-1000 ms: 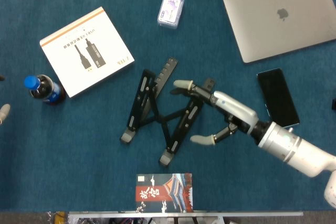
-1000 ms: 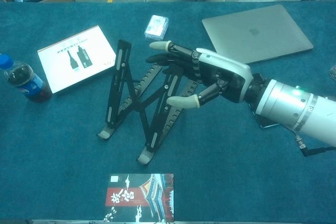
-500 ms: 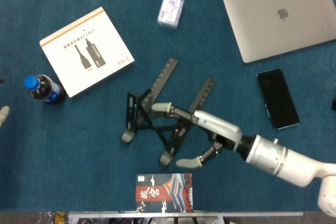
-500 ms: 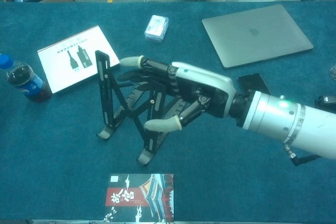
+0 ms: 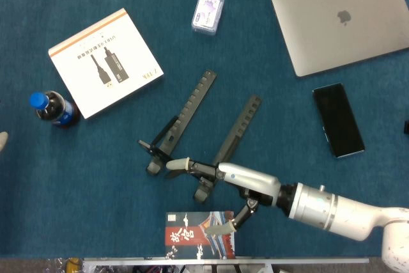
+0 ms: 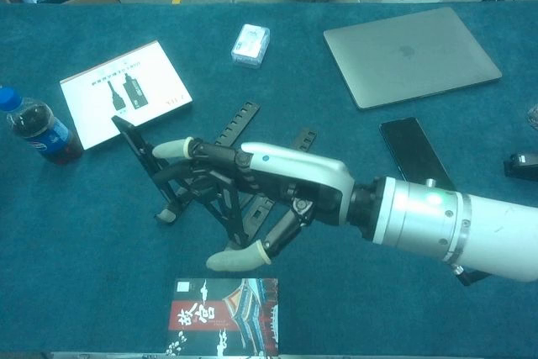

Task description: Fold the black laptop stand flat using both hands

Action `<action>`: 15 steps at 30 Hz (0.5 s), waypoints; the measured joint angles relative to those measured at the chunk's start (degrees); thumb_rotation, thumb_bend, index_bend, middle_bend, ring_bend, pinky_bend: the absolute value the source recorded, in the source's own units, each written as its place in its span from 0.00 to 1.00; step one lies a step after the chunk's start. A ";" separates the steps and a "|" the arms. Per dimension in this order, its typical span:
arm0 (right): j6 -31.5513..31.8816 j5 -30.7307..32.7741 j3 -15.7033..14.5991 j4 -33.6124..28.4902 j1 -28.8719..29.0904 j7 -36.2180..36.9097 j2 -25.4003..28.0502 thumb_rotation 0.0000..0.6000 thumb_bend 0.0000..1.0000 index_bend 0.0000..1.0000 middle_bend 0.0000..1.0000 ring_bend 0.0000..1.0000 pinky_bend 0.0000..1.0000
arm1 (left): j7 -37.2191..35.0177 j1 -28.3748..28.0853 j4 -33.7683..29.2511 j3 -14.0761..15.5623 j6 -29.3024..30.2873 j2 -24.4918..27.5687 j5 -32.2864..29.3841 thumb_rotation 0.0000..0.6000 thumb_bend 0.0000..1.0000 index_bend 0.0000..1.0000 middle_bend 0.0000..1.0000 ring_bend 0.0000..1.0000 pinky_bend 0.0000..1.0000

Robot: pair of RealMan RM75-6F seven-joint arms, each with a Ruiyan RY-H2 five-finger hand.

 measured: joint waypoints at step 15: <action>1.09 4.40 -1.24 3.18 -1.95 -6.34 -3.63 1.00 0.19 0.04 0.13 0.00 0.06 | -0.57 0.24 0.55 0.03 -0.07 -0.20 -0.02 1.00 0.21 0.34 0.37 0.27 0.25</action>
